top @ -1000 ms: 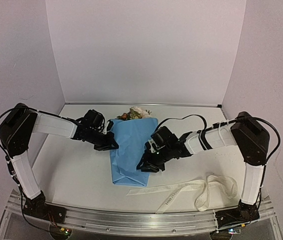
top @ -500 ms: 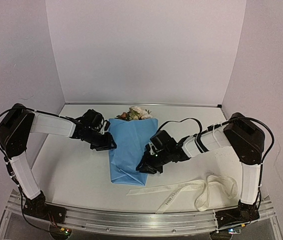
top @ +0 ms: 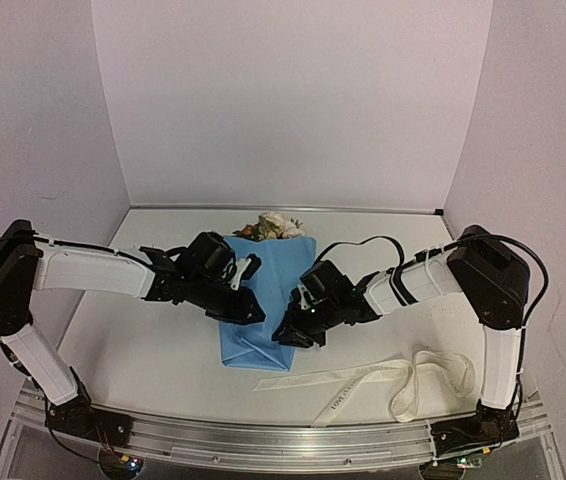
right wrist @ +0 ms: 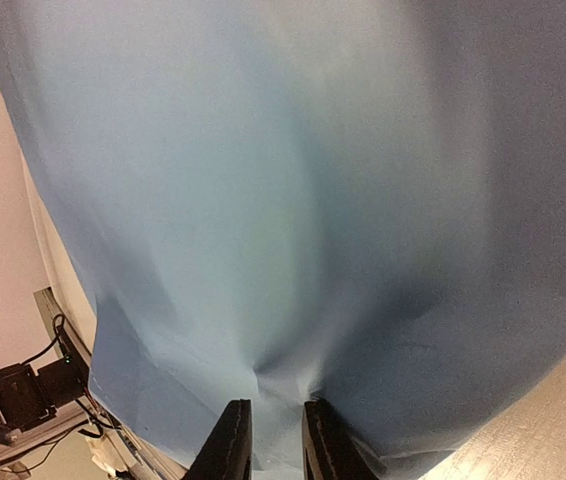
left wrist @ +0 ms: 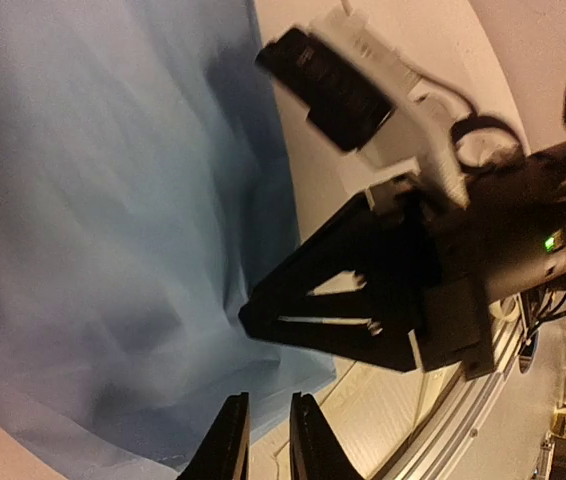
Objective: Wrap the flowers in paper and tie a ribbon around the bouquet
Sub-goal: Press the fold line on the folded wrapping paper.
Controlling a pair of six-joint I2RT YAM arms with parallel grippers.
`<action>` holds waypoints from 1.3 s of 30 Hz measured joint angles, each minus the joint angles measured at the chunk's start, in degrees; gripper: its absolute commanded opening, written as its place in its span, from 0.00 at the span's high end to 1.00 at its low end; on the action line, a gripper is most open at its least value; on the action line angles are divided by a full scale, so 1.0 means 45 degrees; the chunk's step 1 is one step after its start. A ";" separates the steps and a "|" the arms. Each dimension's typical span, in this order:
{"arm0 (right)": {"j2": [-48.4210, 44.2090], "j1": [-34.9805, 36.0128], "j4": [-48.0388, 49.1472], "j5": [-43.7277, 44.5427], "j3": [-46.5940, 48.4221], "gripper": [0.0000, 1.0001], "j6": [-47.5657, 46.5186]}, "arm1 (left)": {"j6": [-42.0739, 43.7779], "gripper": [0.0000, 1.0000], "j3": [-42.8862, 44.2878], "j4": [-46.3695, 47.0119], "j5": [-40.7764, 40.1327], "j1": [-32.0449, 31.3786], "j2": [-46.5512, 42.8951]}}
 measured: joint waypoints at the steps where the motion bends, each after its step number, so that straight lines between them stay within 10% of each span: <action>1: 0.0000 0.0000 0.0000 0.0005 0.0000 0.82 0.0019 | -0.0098 0.87 -0.0262 0.0089 0.0137 -0.0033 0.0038; 39: 0.1713 -0.3068 0.0602 -0.0087 0.2035 0.81 0.2221 | -0.1857 1.00 -0.2416 0.1738 0.0398 -0.0023 0.1450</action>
